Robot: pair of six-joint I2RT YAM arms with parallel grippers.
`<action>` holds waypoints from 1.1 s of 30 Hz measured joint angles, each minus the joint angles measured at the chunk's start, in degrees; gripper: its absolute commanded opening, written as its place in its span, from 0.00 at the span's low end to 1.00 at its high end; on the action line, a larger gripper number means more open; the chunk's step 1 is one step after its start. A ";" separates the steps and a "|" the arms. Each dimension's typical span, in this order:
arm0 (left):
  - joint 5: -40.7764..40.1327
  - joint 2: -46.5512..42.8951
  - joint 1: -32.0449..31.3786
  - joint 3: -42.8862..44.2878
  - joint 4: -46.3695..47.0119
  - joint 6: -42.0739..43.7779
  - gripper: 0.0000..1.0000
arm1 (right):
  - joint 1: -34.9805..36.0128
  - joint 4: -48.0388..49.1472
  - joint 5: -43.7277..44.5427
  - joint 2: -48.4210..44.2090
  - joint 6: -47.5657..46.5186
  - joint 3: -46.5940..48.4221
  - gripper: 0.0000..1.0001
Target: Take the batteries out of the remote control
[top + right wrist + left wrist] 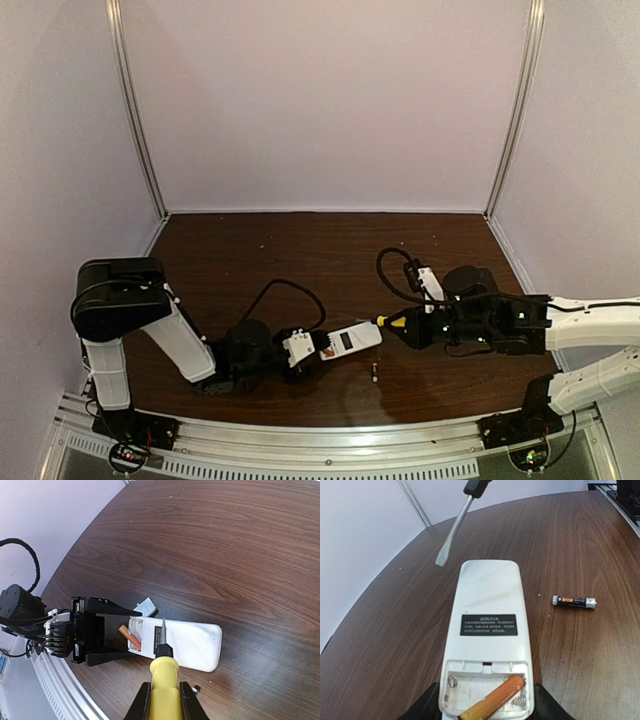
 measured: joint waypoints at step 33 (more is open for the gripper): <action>12.90 -4.90 5.60 -0.98 -4.90 -5.22 0.00 | 0.00 -11.47 -4.52 1.49 -1.49 14.19 0.00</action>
